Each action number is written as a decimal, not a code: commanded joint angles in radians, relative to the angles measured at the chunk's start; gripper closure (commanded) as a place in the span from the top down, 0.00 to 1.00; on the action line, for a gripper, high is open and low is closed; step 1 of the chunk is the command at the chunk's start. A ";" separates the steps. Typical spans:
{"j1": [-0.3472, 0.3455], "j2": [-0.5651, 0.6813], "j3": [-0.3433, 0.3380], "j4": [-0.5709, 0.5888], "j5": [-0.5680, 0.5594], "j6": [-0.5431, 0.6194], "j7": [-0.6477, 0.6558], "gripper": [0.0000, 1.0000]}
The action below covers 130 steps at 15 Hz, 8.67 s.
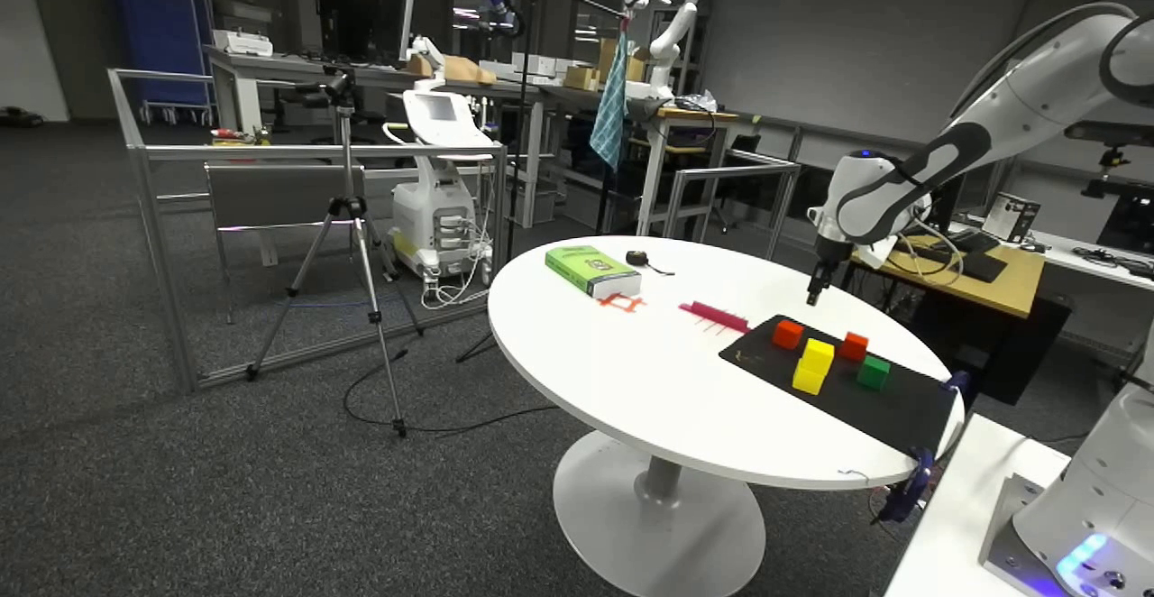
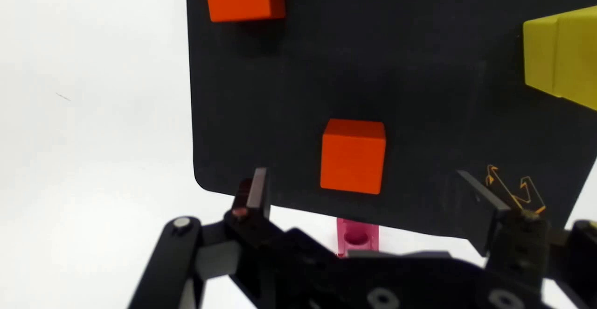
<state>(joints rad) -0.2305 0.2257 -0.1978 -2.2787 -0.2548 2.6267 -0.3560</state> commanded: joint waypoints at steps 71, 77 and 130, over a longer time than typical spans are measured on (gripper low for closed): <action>-0.195 0.050 -0.060 0.037 0.231 -0.121 -0.494 0.31; -0.182 0.078 -0.081 0.019 0.143 -0.013 -0.421 0.31; -0.196 0.152 -0.050 0.080 0.072 -0.106 -0.332 0.31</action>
<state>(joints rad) -0.4107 0.3832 -0.2569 -2.1974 -0.1927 2.5544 -0.6761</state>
